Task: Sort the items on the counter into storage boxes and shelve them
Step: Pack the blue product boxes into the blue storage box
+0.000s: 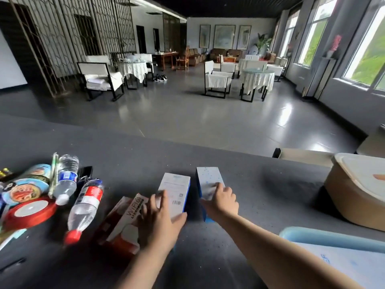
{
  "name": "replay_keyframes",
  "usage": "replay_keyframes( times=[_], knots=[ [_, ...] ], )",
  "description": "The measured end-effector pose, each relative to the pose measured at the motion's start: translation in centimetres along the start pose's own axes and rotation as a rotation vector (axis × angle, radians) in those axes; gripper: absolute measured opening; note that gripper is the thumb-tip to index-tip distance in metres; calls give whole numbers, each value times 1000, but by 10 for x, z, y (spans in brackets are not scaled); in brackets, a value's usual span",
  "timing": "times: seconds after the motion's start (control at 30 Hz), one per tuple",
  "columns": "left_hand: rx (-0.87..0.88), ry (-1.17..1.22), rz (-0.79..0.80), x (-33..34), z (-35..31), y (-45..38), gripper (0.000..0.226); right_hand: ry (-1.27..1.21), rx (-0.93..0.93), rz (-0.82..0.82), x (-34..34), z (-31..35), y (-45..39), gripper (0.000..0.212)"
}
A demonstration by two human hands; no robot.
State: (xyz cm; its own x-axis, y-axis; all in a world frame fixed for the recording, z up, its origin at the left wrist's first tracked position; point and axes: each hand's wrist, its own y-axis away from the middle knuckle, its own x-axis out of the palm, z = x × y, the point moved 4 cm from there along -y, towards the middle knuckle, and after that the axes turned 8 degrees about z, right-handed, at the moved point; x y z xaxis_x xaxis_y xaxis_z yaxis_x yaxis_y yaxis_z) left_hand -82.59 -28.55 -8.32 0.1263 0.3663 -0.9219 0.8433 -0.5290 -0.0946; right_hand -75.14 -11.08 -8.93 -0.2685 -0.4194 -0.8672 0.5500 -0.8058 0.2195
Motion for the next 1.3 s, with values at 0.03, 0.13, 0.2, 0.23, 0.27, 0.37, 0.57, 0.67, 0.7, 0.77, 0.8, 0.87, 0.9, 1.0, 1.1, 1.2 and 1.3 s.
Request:
replay_keyframes(
  times=[0.03,0.13,0.2,0.23,0.27,0.37,0.57,0.67,0.7,0.77,0.8,0.87,0.9,1.0,1.1,1.2,1.3],
  knots=[
    [32,33,-26,-9,-7,2,81,-74,-7,-5,-17,2,2,64],
    [164,198,-115,-40,-38,13,83,-482,-98,16,-85,-7,16,61],
    [271,343,-144,-59,-64,29,85,-739,-199,25,-139,-36,44,55],
    [317,415,-143,-65,-76,39,85,-795,-257,26,-163,-58,62,55],
    [352,495,-136,-71,-86,48,86,-812,-325,39,-184,-80,81,57],
    [438,727,-87,-74,-114,80,83,-730,-474,92,-226,-163,143,74],
    [532,948,20,-61,-159,129,72,-226,-533,422,-224,-259,221,86],
    [548,949,34,-53,-176,143,75,-217,-550,513,-219,-264,230,85],
    [553,944,32,-51,-181,147,75,-212,-555,551,-216,-264,231,84],
    [565,952,36,-49,-189,153,74,-168,-550,611,-205,-264,229,84],
    [570,955,42,-48,-194,156,73,-149,-539,615,-200,-265,228,84],
    [577,957,63,-44,-201,160,75,-129,-510,596,-189,-267,224,83],
    [579,956,70,-42,-203,162,76,-126,-500,588,-183,-268,223,81],
    [581,929,92,-36,-209,168,78,-155,-486,587,-164,-273,218,77],
    [572,903,117,-29,-214,174,80,-113,-513,535,-152,-281,213,69],
    [564,879,125,-25,-219,178,80,-50,-541,460,-145,-285,209,63],
    [585,832,118,-24,-224,180,83,-22,-548,416,-138,-283,207,61]
  ],
)
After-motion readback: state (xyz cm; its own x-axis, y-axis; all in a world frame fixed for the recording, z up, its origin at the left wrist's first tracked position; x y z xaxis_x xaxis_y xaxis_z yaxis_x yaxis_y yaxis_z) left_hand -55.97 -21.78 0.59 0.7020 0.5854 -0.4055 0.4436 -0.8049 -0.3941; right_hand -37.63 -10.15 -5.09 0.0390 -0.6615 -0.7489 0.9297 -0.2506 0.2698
